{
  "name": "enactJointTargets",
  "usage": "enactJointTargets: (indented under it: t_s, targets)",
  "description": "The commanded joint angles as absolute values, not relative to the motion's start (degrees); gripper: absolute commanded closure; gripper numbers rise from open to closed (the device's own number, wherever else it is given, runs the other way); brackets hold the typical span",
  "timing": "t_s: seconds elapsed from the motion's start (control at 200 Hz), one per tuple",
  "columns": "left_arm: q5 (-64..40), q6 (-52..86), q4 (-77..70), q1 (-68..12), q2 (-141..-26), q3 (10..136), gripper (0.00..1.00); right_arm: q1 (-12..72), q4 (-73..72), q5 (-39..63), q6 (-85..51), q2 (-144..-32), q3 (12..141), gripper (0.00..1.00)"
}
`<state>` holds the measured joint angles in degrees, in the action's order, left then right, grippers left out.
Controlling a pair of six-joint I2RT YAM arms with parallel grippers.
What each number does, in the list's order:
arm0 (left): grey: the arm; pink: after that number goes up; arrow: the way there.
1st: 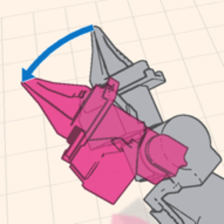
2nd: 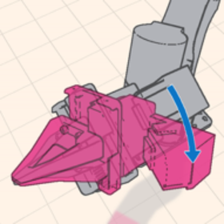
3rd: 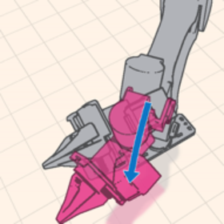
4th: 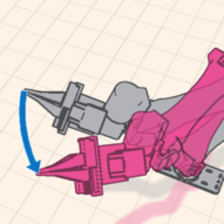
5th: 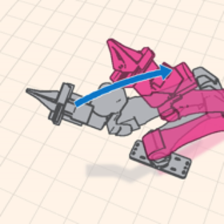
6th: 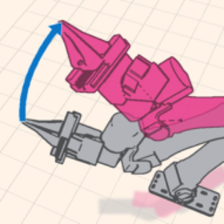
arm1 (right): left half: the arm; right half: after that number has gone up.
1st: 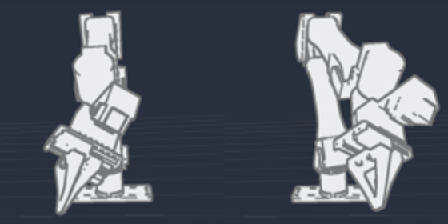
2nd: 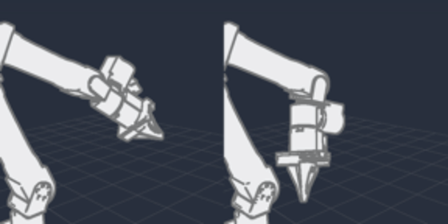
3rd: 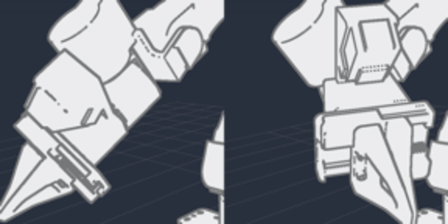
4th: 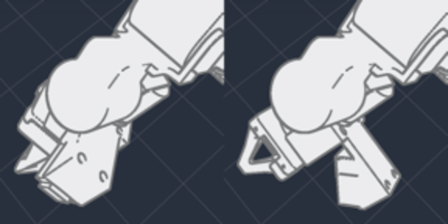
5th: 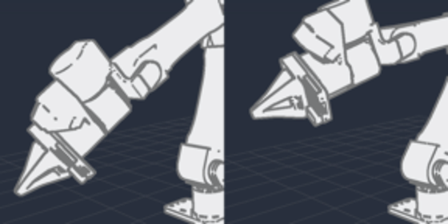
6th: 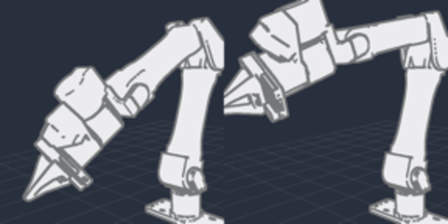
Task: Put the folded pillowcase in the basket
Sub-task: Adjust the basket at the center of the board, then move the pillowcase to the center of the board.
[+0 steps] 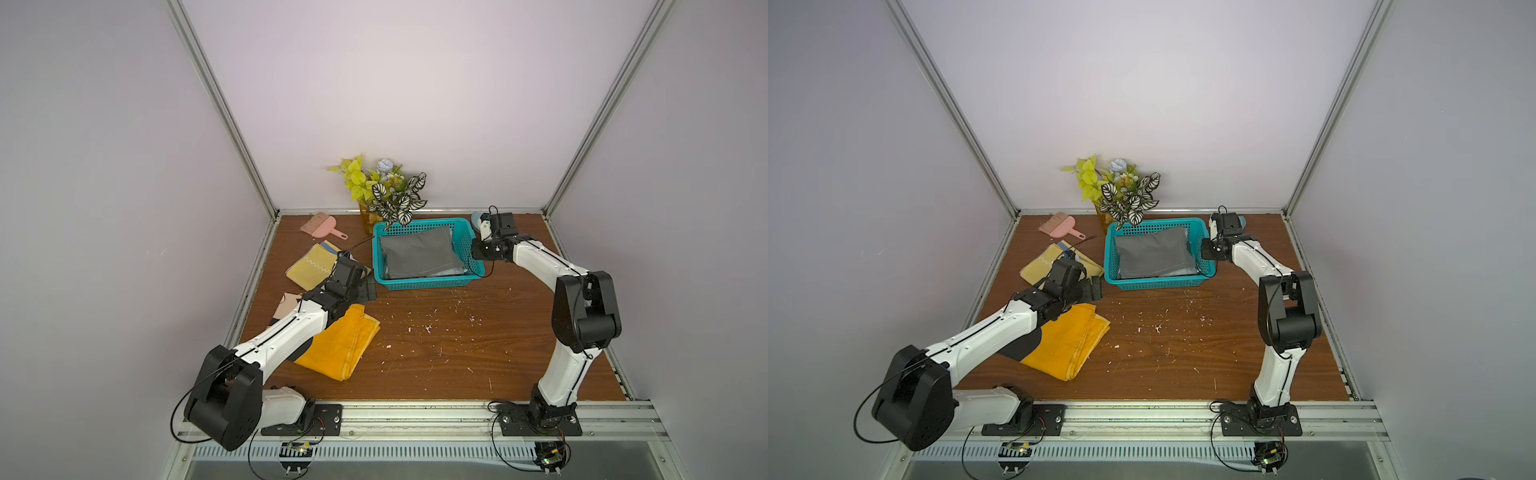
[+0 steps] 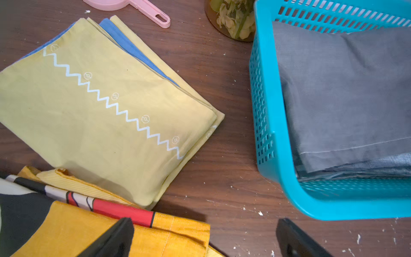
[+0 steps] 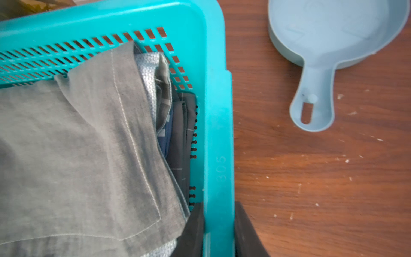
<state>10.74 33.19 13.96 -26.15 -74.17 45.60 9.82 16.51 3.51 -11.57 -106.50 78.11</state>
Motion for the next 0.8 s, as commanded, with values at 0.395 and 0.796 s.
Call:
enactJointTargets:
  t_s: [0.395, 0.796]
  targets:
    - [7.22, 38.98, 17.67, -25.58, -70.11, 38.07, 0.0, 8.66, 13.87, 5.54, -14.74, -96.59, 70.19, 0.01]
    - [1.89, 45.64, 15.78, -25.79, -65.59, 23.25, 0.13, 9.56, 14.98, 12.57, -17.7, -75.95, 57.13, 0.01]
